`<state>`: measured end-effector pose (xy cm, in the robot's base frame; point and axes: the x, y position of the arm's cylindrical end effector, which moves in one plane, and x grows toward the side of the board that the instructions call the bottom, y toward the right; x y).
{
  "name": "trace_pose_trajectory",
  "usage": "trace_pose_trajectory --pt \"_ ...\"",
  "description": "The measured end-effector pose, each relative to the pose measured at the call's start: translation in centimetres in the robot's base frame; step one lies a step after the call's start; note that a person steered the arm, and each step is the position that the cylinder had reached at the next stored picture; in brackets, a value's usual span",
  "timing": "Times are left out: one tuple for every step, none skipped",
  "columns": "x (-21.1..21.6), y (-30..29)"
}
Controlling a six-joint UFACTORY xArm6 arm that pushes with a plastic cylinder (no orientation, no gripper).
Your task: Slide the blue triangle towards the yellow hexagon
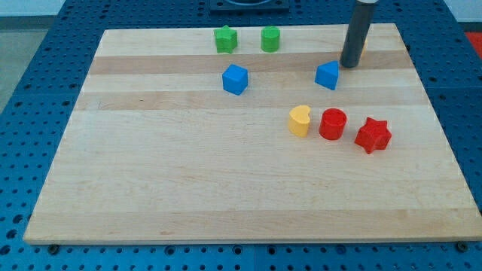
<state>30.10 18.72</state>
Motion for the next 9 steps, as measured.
trace_pose_trajectory --pt "-1.0 1.0" --pt "-2.5 1.0" --pt "-3.3 1.0" --pt "-1.7 1.0" --pt "4.5 1.0" --pt "6.1 -3.3" --pt "6.0 -9.4" --pt "6.0 -10.0" --pt "6.0 -9.9"
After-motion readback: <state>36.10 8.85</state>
